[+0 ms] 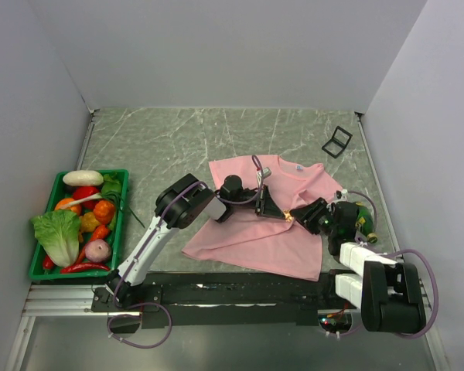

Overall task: Pin the brooch onto the clothing
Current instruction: Pin the brooch onto the flattened clothing.

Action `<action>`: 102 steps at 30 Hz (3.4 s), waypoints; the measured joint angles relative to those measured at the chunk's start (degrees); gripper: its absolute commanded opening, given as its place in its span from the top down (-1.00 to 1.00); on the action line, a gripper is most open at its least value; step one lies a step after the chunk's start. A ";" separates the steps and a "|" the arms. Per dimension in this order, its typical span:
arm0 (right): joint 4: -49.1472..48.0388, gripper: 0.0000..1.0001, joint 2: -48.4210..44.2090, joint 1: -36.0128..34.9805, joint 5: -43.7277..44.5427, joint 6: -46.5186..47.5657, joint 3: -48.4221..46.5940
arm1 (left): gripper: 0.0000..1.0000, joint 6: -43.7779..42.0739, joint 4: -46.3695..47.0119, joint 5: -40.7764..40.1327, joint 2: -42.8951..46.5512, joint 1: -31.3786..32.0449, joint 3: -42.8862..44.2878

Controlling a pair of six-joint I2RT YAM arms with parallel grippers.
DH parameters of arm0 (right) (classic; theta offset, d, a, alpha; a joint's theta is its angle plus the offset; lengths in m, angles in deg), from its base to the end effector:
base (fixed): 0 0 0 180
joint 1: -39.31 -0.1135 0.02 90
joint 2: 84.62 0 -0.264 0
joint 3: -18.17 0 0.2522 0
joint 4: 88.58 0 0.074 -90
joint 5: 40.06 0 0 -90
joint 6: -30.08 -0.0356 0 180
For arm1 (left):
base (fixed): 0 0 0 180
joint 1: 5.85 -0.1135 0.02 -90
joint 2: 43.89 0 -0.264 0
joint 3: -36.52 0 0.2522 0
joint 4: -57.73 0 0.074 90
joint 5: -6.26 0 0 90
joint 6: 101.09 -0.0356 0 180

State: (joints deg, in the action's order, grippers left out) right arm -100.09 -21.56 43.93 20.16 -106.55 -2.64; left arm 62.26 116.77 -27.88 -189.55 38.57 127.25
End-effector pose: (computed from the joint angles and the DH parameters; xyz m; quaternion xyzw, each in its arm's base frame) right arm 0.1781 0.0033 0.1257 0.2488 0.8124 0.3798 0.3660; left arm 0.3198 -0.3546 0.0627 0.1816 0.6685 -0.7186 0.0610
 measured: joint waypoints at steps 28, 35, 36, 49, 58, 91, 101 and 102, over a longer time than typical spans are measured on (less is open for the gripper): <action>7.19 0.17 -4.20 -8.04 14.08 0.61 -2.27 | 0.98 2.25 -5.42 1.09 0.00 -0.50 2.23; 10.45 0.23 -4.57 -10.16 17.55 1.38 -3.98 | 0.98 2.34 -7.56 1.46 0.00 -0.57 2.97; 10.60 0.24 -4.57 -10.47 18.05 1.36 -4.09 | 0.98 2.34 -7.65 1.49 0.00 -0.59 3.06; 10.95 0.35 -2.45 -15.93 24.33 0.55 -5.70 | 0.98 2.51 -7.98 1.36 0.00 -0.79 3.15; 12.35 0.45 -2.19 -16.87 26.18 -0.24 -6.58 | 0.98 2.51 -7.45 0.48 0.42 -0.87 2.14; 15.82 0.24 -0.98 -16.09 20.50 -5.49 -8.61 | 0.98 1.51 -4.66 -3.17 3.76 -0.79 -4.76; 14.56 0.36 -1.11 -15.06 17.22 -7.56 -7.45 | 0.98 4.42 -3.63 -3.58 3.76 -0.44 -5.01; 14.56 0.36 -1.22 -15.06 17.09 -7.69 -7.43 | 0.98 4.98 -3.23 -3.67 3.76 -0.44 -5.20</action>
State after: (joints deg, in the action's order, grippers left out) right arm -85.54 -22.78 28.87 37.25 -114.24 -10.07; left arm 67.24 113.53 -31.56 -185.79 38.14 122.05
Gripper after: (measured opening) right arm 0.346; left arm 0.030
